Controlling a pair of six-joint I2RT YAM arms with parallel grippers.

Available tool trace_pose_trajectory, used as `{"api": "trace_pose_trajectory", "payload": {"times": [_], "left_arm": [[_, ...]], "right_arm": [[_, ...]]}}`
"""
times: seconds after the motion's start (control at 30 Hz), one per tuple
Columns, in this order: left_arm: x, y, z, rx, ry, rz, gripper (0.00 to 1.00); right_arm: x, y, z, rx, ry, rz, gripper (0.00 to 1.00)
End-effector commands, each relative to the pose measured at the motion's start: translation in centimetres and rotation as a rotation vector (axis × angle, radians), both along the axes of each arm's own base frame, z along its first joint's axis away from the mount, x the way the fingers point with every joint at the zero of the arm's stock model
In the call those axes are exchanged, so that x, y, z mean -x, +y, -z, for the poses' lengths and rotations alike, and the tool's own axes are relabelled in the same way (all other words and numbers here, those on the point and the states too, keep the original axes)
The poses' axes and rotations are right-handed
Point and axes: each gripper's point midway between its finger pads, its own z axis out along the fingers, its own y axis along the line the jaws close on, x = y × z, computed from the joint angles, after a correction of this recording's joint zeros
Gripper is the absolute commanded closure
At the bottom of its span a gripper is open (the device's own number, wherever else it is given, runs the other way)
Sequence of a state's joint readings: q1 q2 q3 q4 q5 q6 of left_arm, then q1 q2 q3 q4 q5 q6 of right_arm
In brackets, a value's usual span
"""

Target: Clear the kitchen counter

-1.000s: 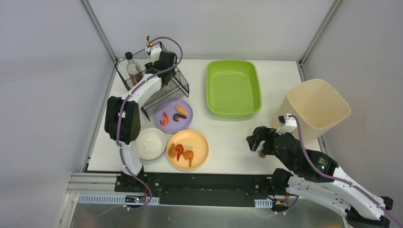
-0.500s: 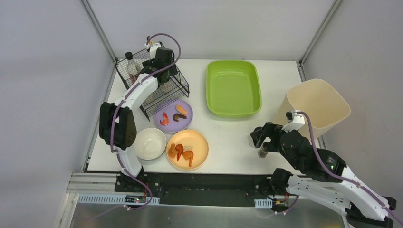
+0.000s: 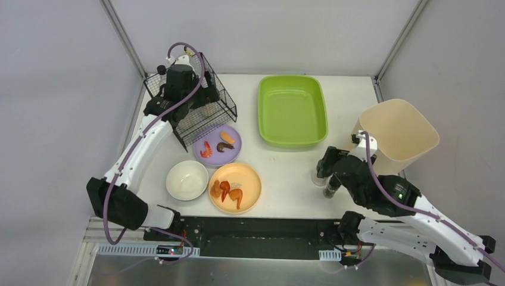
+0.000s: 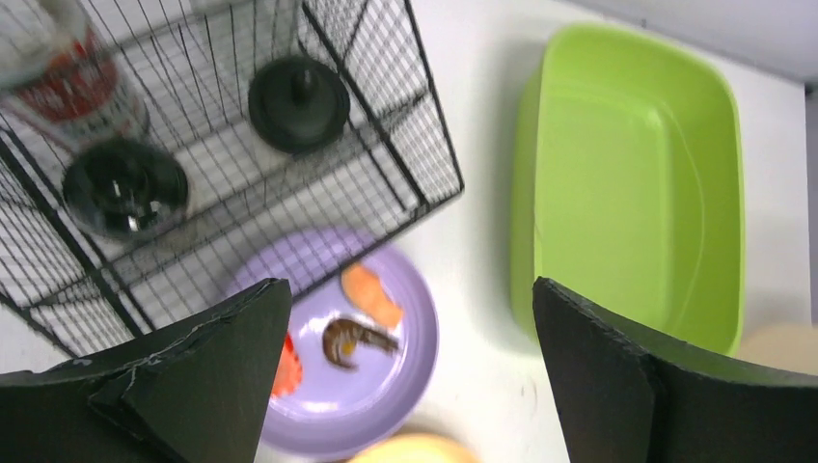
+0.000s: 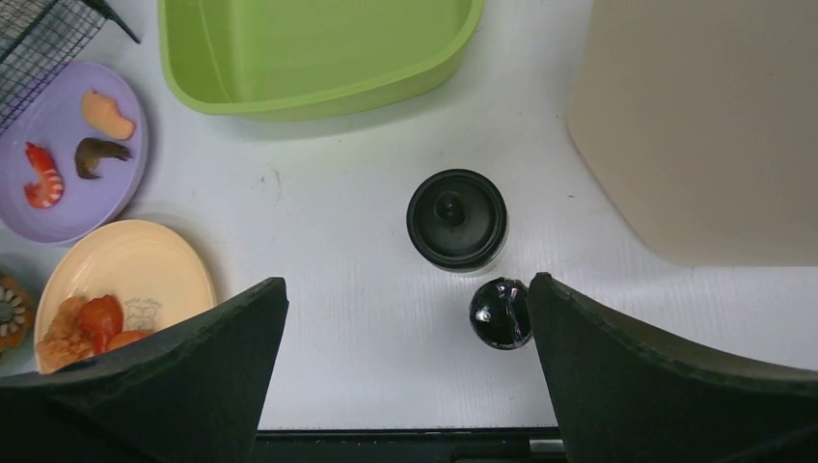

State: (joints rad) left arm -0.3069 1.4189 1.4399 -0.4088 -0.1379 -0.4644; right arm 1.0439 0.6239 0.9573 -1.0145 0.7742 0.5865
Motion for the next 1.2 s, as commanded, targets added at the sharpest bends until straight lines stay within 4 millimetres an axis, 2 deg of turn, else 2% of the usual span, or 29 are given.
{"api": "trace_pose_trajectory", "payload": {"times": [0.0,0.1,0.27,0.5,0.6,0.83,1.17], "left_arm": [[5.2,-1.0,2.0,0.054,0.09,0.109,0.01],[8.4,-0.8,2.5,0.07,0.106,0.151,0.01],[13.2,-0.4,2.6,0.069,0.122,0.232,0.01],[18.8,-0.1,2.5,0.085,0.035,0.348,0.01],[20.6,-0.1,2.7,0.086,-0.005,0.392,0.01],[22.8,0.7,4.3,0.081,-0.057,0.395,0.01],[23.0,1.0,5.1,0.082,-0.066,0.383,0.01]], "right_arm": [[-1.4,-0.3,-0.5,0.066,-0.01,0.067,0.01],[-2.3,0.4,0.2,0.07,0.026,0.07,0.01],[-3.5,0.8,2.7,0.031,0.114,0.079,0.01],[-4.7,1.0,5.5,0.015,0.197,0.095,0.01],[-4.9,1.1,6.7,0.021,0.221,0.099,0.01],[-5.1,0.7,9.6,0.033,0.284,0.132,0.01],[-5.3,0.0,11.1,0.05,0.325,0.202,0.01]]}}
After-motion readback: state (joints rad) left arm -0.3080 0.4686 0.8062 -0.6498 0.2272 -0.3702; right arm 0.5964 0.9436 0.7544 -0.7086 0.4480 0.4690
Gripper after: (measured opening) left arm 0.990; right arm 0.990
